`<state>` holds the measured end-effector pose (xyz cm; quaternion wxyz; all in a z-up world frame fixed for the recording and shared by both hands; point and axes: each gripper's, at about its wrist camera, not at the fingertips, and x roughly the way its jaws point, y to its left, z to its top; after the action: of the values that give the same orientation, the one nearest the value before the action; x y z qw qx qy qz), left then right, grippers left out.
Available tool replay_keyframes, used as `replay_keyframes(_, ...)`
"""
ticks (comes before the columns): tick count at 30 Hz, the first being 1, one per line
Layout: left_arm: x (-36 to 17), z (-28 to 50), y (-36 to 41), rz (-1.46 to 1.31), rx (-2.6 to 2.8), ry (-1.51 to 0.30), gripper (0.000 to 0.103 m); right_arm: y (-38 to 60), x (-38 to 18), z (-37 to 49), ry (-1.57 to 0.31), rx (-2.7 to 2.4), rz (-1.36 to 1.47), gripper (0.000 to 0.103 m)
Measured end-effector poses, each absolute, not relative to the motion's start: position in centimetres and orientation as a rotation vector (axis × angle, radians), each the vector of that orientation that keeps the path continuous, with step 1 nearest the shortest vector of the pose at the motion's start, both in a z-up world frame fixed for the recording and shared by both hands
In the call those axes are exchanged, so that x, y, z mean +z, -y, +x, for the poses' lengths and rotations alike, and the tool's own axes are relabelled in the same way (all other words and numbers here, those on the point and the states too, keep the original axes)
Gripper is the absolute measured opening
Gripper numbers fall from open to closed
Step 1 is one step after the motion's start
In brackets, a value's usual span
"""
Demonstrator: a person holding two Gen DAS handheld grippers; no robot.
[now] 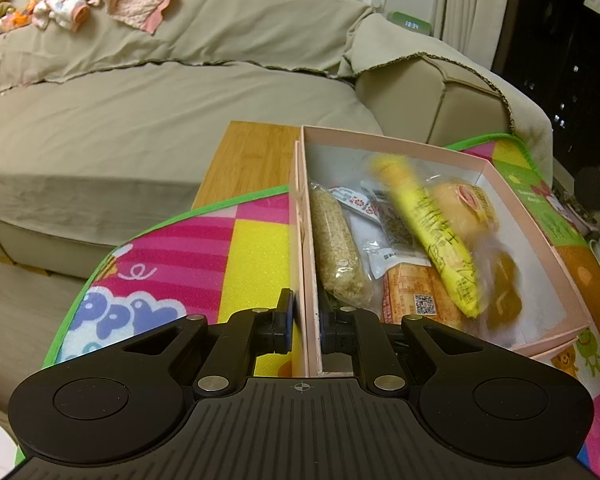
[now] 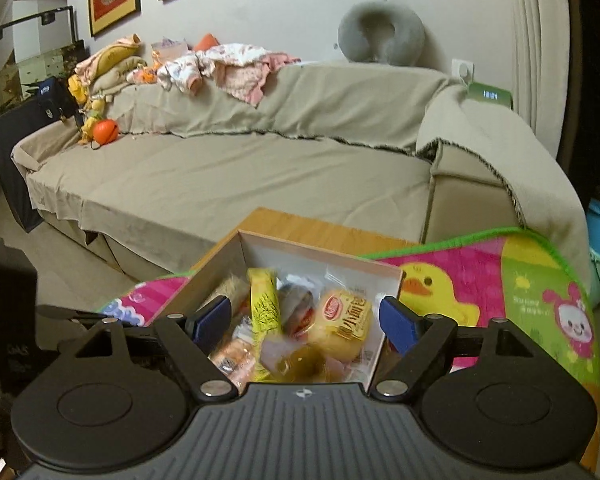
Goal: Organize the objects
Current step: 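Lift the purple tray into the pink box and open the right gripper, then set the pink box down on the mat and release it with the left gripper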
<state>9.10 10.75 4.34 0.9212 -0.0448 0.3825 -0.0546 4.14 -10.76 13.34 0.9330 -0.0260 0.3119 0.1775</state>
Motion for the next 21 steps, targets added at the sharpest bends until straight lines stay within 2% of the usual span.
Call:
replay_keyframes(11,4.4,8.7,-10.1,-0.062,-0.076,-0.741,0.013,12.2,10.4,2.4,-0.665,0.278,-0.047,0.087)
replay_keyframes(13,4.5,8.4,-10.0,-0.038,-0.062,-0.718,0.018,12.5,9.7,1.2,-0.662,0.250,-0.037,0.087)
replay_keyframes(15,4.8,7.8,-9.8,-0.013,-0.046,-0.688,0.020,12.7,9.4,-0.1,-0.645,0.226,-0.031,0.088)
replay_keyframes(19,6.3,5.1,-9.5,0.022,-0.034,-0.566,0.023,13.4,8.8,-3.9,-0.546,0.154,-0.013,0.099)
replay_keyframes(21,7.2,3.0,-9.3,0.046,0.004,-0.490,0.022,13.6,8.4,-5.7,-0.509,0.140,-0.007,0.099)
